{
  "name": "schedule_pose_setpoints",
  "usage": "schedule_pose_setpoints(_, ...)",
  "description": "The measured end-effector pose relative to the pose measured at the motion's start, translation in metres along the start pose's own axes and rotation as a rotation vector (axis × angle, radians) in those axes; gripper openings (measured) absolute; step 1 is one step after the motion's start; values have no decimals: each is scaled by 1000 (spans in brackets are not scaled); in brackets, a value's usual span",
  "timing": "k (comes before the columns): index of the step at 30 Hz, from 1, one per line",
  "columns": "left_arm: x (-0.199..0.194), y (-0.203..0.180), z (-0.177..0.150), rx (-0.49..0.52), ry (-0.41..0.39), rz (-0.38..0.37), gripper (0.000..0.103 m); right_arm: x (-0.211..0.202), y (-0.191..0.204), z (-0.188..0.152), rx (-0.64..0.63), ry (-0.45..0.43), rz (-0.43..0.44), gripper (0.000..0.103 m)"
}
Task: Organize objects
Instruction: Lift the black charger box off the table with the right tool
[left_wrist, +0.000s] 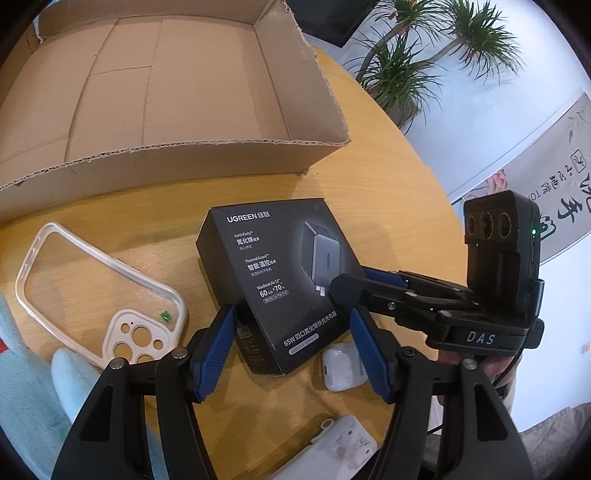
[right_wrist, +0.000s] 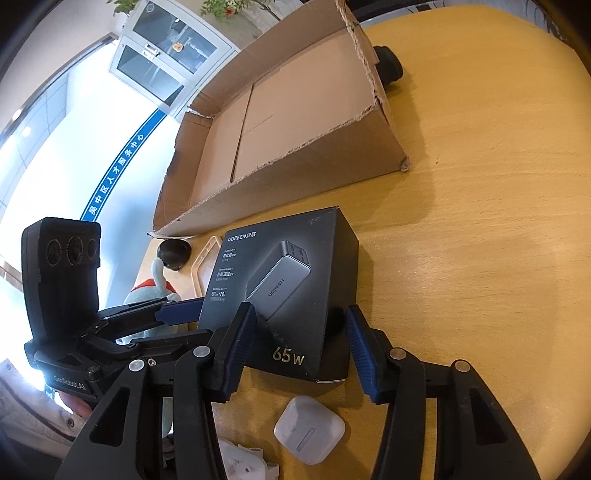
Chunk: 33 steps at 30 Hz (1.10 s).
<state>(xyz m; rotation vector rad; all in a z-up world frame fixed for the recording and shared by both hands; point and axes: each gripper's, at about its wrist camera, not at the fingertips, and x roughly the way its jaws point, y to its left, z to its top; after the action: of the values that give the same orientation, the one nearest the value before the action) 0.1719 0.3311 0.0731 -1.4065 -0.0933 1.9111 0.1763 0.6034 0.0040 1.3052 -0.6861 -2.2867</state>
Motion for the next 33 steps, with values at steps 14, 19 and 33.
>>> schedule_pose_setpoints(14,-4,-7,-1,9,-20,9,62,-11,6,-1,-16,-21,1,43)
schedule_pose_setpoints(19,-9,-11,-1,21,-35,4,62,-17,10,0,-25,-42,1,43)
schedule_pose_setpoints(33,-21,-21,8,45,-82,9,61,-39,29,2,-73,-96,-4,43)
